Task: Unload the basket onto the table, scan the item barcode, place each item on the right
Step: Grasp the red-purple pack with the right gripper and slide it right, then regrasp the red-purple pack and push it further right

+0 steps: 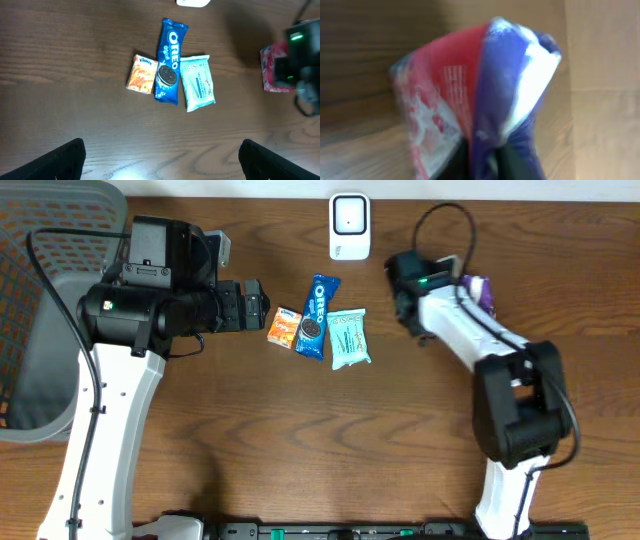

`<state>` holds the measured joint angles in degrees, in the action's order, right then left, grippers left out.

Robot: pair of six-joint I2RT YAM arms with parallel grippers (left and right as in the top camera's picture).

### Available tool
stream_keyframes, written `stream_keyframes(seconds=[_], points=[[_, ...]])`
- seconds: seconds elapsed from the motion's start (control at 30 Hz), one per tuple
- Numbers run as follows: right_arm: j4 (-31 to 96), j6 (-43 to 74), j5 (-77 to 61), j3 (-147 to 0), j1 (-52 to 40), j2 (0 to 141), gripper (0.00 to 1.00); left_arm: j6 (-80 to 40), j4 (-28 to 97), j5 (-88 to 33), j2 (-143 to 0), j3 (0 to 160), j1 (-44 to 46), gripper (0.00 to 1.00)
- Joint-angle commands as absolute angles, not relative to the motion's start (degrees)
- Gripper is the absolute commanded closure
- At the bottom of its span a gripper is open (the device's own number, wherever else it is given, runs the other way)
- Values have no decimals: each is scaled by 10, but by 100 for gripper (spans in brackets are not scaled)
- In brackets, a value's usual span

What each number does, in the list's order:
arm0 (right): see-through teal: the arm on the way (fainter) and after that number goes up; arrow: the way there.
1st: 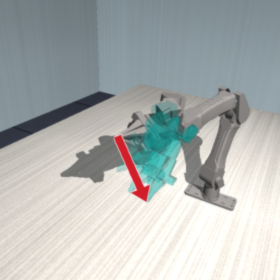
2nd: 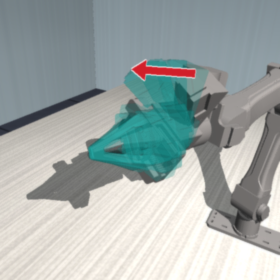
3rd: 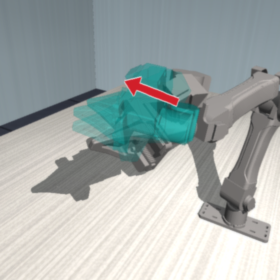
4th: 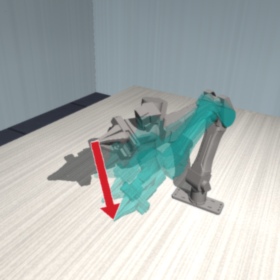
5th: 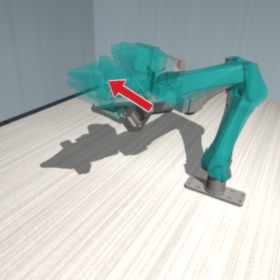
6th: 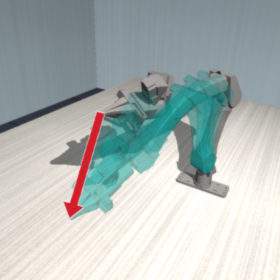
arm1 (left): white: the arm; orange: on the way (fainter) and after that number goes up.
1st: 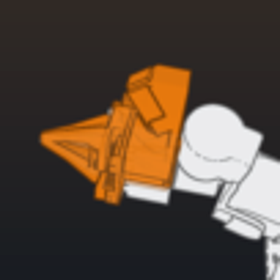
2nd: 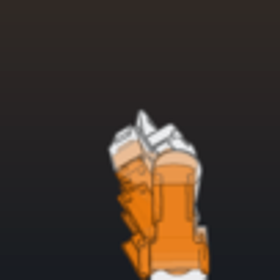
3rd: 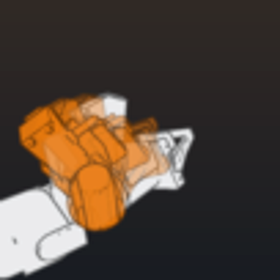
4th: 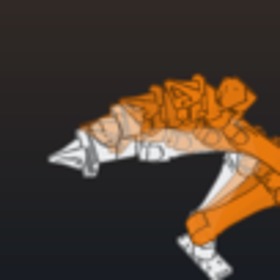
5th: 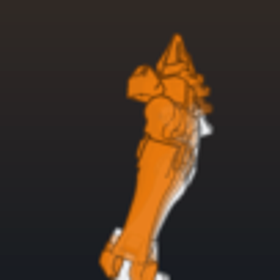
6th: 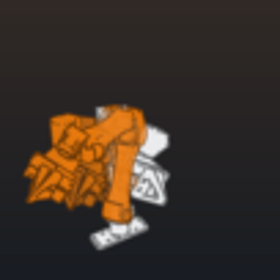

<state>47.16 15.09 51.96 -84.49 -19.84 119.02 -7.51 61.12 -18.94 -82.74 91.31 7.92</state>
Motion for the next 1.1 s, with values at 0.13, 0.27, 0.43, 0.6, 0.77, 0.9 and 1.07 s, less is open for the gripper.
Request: stream_keyframes(seconds=[0.13, 0.27, 0.43, 0.6, 0.77, 0.9, 1.07], points=[[487, 197, 273, -908, -252, 1193, 44, -76, 612, -184, -828, 912, 78, 2], [567, 162, 138, -1039, -211, 1166, 23, -76, 612, -184, -828, 912, 78, 2], [664, 81, 10, -1127, -108, 1162, 9, -76, 612, -184, -828, 912, 78, 2], [716, -27, -133, -1092, 4, 1172, 7, -76, 612, -184, -828, 912, 78, 2], [695, -55, -245, -1011, 58, 1173, 37, -76, 612, -184, -828, 912, 78, 2], [656, -54, -291, -961, 51, 1173, 58, -76, 612, -184, -828, 912, 78, 2], [618, -43, -286, -952, -6, 1173, 87, -76, 612, -184, -828, 912, 78, 2]])
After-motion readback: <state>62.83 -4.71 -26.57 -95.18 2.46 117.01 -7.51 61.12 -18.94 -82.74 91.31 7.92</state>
